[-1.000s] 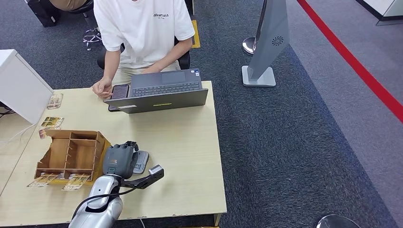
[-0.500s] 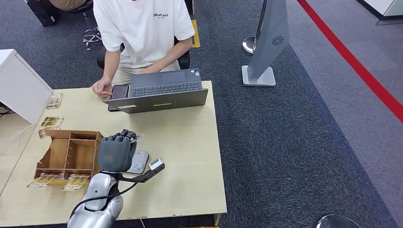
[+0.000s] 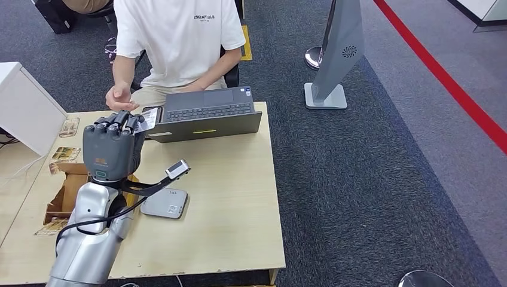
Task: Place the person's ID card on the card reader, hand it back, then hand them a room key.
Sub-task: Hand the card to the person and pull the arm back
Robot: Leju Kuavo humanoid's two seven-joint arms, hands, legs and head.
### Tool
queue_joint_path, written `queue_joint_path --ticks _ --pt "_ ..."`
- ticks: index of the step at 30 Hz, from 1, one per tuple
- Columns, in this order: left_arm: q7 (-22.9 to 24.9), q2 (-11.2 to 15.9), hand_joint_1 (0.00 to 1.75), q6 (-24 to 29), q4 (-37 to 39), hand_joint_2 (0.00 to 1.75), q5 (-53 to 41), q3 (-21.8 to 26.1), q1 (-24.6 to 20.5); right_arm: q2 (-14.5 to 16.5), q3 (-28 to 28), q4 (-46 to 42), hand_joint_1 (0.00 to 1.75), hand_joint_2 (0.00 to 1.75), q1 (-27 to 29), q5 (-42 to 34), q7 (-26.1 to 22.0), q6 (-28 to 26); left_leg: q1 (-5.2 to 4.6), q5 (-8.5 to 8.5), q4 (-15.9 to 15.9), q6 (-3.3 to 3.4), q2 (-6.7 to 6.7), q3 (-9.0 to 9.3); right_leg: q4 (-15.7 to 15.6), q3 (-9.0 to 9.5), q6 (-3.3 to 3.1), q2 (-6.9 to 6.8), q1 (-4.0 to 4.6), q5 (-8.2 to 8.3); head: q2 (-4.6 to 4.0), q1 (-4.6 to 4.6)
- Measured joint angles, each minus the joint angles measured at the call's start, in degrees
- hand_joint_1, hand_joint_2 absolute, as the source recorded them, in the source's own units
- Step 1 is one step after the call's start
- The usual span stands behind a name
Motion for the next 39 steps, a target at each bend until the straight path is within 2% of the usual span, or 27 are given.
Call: queue_joint_path --ticks 8,11,13,16,20,23,27,31,39 --pt "0.2 1.0 1.75 0.0 2.2 1.75 0.1 0.4 -3.0 0.1 0.0 0.0 0.00 0.00 -0.3 0.3 0.1 0.0 0.00 0.00 0.0 0.00 0.00 0.00 0.0 -0.01 0.00 0.01 0.00 0.00 0.00 -0.01" --pt "1.7 1.3 1.75 -0.4 4.2 1.75 -0.9 0.7 -4.4 0.1 0.0 0.0 0.00 0.00 -0.5 0.8 0.4 0.0 0.00 0.00 0.0 0.00 -0.01 -0.02 0.0 -0.01 0.00 -0.01 0.00 0.00 0.00 0.00" --pt "3.7 2.0 1.75 -0.9 8.2 1.75 -2.5 1.3 -7.4 0.1 0.0 0.0 0.00 0.00 -0.7 1.6 0.9 0.1 0.01 0.03 0.0 -0.02 -0.02 -0.02 0.0 -0.02 -0.02 -0.01 0.01 0.03 0.00 0.01" --pt "6.1 4.0 1.75 -0.4 18.9 1.75 -4.6 2.8 -14.8 0.2 0.1 0.0 0.00 0.00 -1.3 2.7 1.7 0.5 0.04 0.16 0.0 -0.08 0.03 -0.01 0.0 -0.04 -0.09 0.03 0.04 0.15 0.00 0.01" --pt "6.3 6.4 1.75 0.9 32.3 1.75 -4.3 5.4 -22.8 0.4 0.2 0.1 0.00 0.00 -1.7 3.3 2.2 0.9 0.05 0.22 0.0 -0.14 0.12 0.07 0.2 -0.05 -0.13 0.13 0.05 0.19 0.00 -0.01" --pt "6.0 7.4 1.75 1.0 38.0 1.75 -4.1 6.6 -24.8 0.5 0.2 0.1 0.00 0.00 -1.7 3.4 2.6 0.8 0.06 0.26 0.0 -0.19 0.17 0.03 0.2 -0.17 -0.16 0.20 0.06 0.21 0.00 -0.03" --pt "6.1 7.9 1.75 1.1 41.9 1.75 -4.7 7.0 -25.4 0.5 0.2 0.1 0.00 0.00 -1.7 3.4 2.9 0.6 0.06 0.28 0.0 -0.19 0.09 -0.18 0.2 -0.30 -0.17 0.16 0.07 0.21 0.00 -0.03" --pt "6.2 7.8 0.00 1.2 43.8 1.75 -4.9 7.0 -25.5 0.5 0.2 0.1 0.00 0.00 -1.8 3.4 2.6 0.6 0.02 0.22 0.0 -0.15 0.12 -0.34 0.1 -0.40 -0.14 0.17 0.06 0.19 0.00 -0.04" --pt "2.7 7.4 0.00 1.2 44.3 1.75 -2.2 7.6 -24.8 0.5 0.0 0.2 0.00 0.00 -1.8 3.6 2.2 0.6 0.01 0.20 0.0 -0.09 0.08 -0.34 0.0 -0.39 -0.10 0.10 0.02 0.20 0.00 -0.05"
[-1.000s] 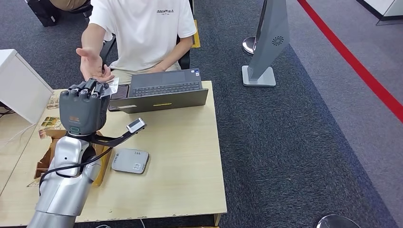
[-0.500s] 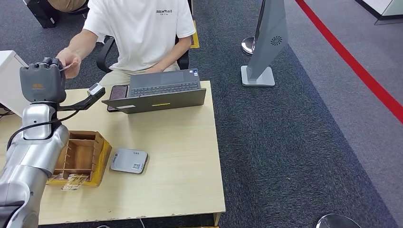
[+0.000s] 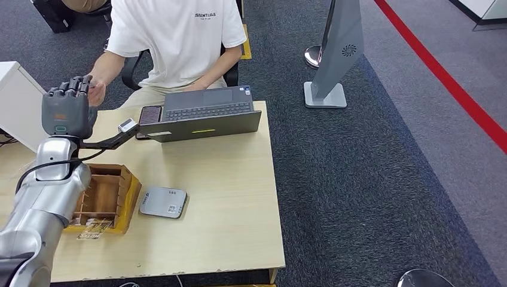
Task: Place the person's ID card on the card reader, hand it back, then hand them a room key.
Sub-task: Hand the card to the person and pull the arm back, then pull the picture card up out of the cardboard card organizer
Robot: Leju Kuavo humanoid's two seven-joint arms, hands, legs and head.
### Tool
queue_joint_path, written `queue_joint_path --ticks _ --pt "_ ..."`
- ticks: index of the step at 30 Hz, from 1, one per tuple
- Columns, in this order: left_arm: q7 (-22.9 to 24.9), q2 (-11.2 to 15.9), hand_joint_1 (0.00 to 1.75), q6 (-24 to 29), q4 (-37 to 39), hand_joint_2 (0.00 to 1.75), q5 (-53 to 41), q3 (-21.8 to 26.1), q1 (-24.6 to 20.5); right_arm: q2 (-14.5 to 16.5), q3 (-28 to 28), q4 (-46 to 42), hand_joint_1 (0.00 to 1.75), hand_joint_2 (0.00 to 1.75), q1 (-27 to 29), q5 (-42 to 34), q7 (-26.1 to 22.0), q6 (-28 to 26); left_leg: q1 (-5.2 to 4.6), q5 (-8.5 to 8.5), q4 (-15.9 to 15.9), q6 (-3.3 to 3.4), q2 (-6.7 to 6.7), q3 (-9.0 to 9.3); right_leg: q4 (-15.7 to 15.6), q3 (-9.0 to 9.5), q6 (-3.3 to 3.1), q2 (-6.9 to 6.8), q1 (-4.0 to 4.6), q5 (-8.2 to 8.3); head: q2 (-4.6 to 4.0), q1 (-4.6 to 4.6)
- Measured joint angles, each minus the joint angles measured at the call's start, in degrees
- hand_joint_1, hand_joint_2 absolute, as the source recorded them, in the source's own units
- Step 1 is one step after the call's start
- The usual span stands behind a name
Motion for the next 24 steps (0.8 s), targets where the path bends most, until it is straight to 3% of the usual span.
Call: queue_joint_path --ticks 7,14,19,24 --pt "-1.6 -0.7 0.00 0.0 -1.6 1.75 0.9 0.7 1.3 0.0 -0.1 0.0 0.00 0.00 0.0 0.0 0.0 -0.1 0.01 0.06 0.0 -0.04 0.00 0.03 0.0 0.00 0.01 0.00 0.00 0.04 0.00 0.00" --pt "-4.7 -2.8 0.00 0.1 -9.9 1.75 2.9 0.8 7.2 0.0 -1.1 0.0 0.00 0.00 0.3 -0.2 -0.3 -0.4 0.00 0.05 0.0 -0.03 0.01 0.02 0.0 0.00 0.01 0.01 -0.01 0.03 0.00 0.01" --pt "-4.8 -5.0 0.00 -0.7 -20.2 1.75 4.5 0.4 15.0 0.0 -2.4 0.0 0.00 0.00 0.9 -1.5 -1.6 -0.7 -0.02 0.02 0.0 -0.01 0.04 0.02 0.0 -0.01 0.02 0.04 -0.03 0.02 0.00 0.01" --pt "-4.5 -5.8 0.00 -1.3 -34.9 1.75 4.8 -2.5 26.6 0.0 -4.4 0.0 0.00 0.00 1.5 -2.9 -1.4 -1.1 -0.02 -0.09 0.0 0.05 0.14 0.04 0.0 -0.01 0.05 0.13 -0.04 -0.02 0.00 -0.02"
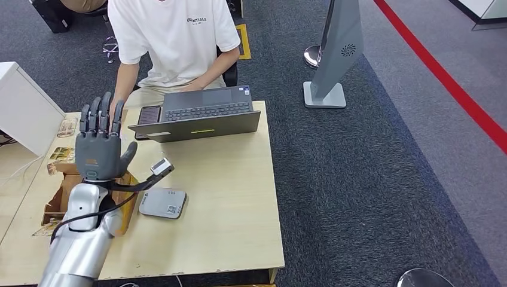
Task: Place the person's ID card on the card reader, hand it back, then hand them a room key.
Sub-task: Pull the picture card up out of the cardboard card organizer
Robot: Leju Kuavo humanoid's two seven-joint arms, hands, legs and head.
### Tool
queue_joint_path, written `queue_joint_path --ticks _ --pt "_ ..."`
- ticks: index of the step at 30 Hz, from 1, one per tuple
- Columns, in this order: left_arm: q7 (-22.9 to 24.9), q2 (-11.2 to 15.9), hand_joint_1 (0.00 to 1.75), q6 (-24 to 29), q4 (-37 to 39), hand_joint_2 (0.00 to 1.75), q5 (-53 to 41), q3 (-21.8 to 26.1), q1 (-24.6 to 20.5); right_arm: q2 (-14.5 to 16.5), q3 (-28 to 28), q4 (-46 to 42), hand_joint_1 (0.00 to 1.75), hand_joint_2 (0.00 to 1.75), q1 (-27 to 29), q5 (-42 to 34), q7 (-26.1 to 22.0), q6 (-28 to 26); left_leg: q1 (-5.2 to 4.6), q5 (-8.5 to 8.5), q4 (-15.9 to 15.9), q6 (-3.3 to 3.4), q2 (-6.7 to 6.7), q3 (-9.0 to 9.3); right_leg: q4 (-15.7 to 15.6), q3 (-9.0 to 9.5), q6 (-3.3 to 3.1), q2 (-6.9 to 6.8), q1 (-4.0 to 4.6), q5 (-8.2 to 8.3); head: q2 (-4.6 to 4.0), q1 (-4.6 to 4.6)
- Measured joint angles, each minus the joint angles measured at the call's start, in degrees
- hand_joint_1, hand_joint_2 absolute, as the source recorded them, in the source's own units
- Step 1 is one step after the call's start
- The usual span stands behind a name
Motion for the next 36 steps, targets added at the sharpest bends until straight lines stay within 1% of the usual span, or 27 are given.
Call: queue_joint_path --ticks 5,7,9,12,16,20,24,29,36 --pt "-0.9 -0.3 0.00 0.9 -15.3 1.75 -2.6 -4.1 15.2 0.0 -2.3 0.0 0.00 0.00 0.5 -1.4 0.6 -0.6 0.00 -0.12 0.0 0.03 0.02 -0.01 0.0 -0.03 0.06 0.03 0.00 -0.10 0.00 0.01" --pt "-1.3 -0.3 0.00 0.9 -19.3 1.75 -2.8 -5.0 19.4 0.0 -2.9 0.0 0.00 0.00 0.6 -1.6 0.6 -0.6 0.00 -0.17 0.0 0.05 0.01 -0.02 0.0 -0.03 0.10 0.00 0.00 -0.13 0.00 0.01" --pt "-1.4 -0.3 0.00 0.9 -22.2 1.75 -2.8 -5.4 22.0 0.0 -3.5 0.0 0.00 0.00 0.6 -1.7 0.6 -0.6 0.00 -0.18 0.0 0.08 -0.01 -0.03 0.0 -0.02 0.13 -0.03 0.00 -0.16 0.00 0.01" --pt "-1.4 -0.2 0.00 0.9 -24.9 1.75 -2.9 -5.8 24.1 0.0 -4.0 0.0 0.00 0.00 0.6 -1.7 0.6 -0.6 0.00 -0.17 0.0 0.08 -0.04 -0.02 0.0 0.02 0.13 -0.06 0.00 -0.15 0.00 -0.01" --pt "-1.5 -0.2 0.00 0.9 -26.8 1.75 -2.8 -6.2 25.3 0.0 -4.2 0.0 0.00 0.00 0.6 -1.8 0.6 -0.6 0.00 -0.15 0.0 0.09 -0.06 0.02 0.0 0.07 0.12 -0.08 0.00 -0.13 0.00 -0.01" --pt "-3.1 -0.2 0.00 0.9 -27.6 1.75 -2.4 -6.3 26.5 0.0 -4.5 0.0 0.00 0.00 0.6 -2.1 0.3 -0.6 0.00 -0.14 0.0 0.09 -0.05 0.06 0.0 0.10 0.12 -0.07 0.00 -0.13 0.00 -0.01" --pt "-4.3 -0.2 0.00 0.9 -28.5 1.75 -2.3 -6.4 30.2 0.0 -5.1 -0.1 0.00 0.00 0.7 -2.6 0.2 -0.7 0.00 -0.16 0.0 0.09 -0.05 0.07 0.0 0.10 0.15 -0.06 0.00 -0.16 0.00 -0.02" --pt "-6.3 -0.2 0.00 0.9 -28.6 1.75 -2.4 -6.4 33.2 0.0 -5.5 -0.1 0.00 0.00 0.7 -2.6 0.1 -0.7 0.00 -0.20 0.0 0.11 -0.07 0.03 0.0 0.10 0.18 -0.08 0.00 -0.19 0.00 -0.02" --pt "-4.8 0.4 0.00 0.9 -26.9 1.75 -1.8 -6.1 35.4 0.0 -6.1 -0.1 0.00 0.00 0.7 -2.0 0.2 -1.2 0.00 -0.21 0.0 0.12 -0.08 0.03 0.0 0.12 0.18 -0.09 0.00 -0.19 0.00 -0.01"
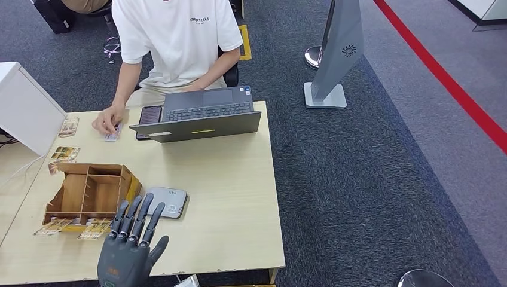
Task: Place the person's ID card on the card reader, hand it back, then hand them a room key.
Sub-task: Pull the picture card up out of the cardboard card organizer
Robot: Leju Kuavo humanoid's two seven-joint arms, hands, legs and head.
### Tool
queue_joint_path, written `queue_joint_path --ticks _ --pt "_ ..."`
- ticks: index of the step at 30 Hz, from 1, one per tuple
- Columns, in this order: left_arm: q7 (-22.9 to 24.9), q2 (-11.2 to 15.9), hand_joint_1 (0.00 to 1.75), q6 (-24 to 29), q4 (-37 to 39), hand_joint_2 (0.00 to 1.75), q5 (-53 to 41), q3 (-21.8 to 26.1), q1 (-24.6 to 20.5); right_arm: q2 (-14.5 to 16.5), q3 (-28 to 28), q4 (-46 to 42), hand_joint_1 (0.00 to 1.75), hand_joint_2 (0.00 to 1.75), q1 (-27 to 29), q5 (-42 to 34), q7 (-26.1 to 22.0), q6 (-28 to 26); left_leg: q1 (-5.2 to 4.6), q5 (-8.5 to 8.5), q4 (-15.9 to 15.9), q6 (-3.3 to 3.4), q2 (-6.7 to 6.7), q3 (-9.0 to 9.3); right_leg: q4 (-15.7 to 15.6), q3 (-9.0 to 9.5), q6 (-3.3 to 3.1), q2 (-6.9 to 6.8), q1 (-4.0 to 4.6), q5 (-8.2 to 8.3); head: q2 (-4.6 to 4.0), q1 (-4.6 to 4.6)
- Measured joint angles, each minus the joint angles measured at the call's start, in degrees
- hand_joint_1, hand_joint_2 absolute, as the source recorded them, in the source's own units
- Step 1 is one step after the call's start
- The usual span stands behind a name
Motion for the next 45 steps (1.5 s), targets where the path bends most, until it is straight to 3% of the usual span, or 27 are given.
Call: queue_joint_path --ticks 3,6,9,28,38,45 --pt "-0.7 0.1 0.00 0.0 3.3 1.75 0.9 2.5 0.6 0.0 -0.5 0.0 0.00 0.00 0.0 0.7 0.1 0.2 0.01 0.01 0.0 -0.01 0.01 0.02 0.0 0.02 0.00 0.01 0.00 0.00 0.00 0.00" --pt "-6.7 -0.7 0.00 0.0 7.3 1.75 2.6 8.7 1.0 0.0 -0.9 0.0 0.00 0.00 0.1 1.2 0.2 0.5 0.01 0.02 0.0 -0.03 0.01 0.05 0.0 0.02 0.00 0.01 0.01 0.00 0.00 -0.01" --pt "-9.1 -1.7 0.00 0.0 9.6 1.75 2.9 13.2 1.2 0.0 -1.0 0.0 0.00 0.00 0.1 1.4 0.2 0.6 0.01 0.03 0.0 -0.03 -0.01 0.04 0.0 0.02 0.00 0.00 0.01 0.00 0.00 -0.01" --pt "-26.9 -10.5 0.00 0.0 16.0 1.75 0.9 39.0 -2.9 -0.1 -1.6 0.0 0.00 0.00 0.0 4.0 0.1 1.0 0.01 0.03 0.0 -0.04 -0.02 0.05 0.0 0.03 0.00 -0.01 0.01 0.01 0.00 0.00" --pt "-30.2 -12.8 0.00 0.0 16.8 1.75 0.7 45.6 -4.7 -0.2 -2.1 0.0 0.00 0.00 0.0 4.6 0.1 1.2 0.00 0.03 0.0 -0.03 -0.03 0.04 0.0 0.03 0.00 -0.01 0.01 0.01 0.00 0.01" --pt "-30.5 -13.3 0.00 0.0 16.8 1.75 1.1 47.0 -5.4 -0.2 -2.3 0.0 0.00 0.00 0.0 5.0 0.1 1.7 0.01 0.03 0.0 -0.03 -0.03 0.05 0.0 0.03 0.00 -0.02 0.01 0.01 0.00 0.00"
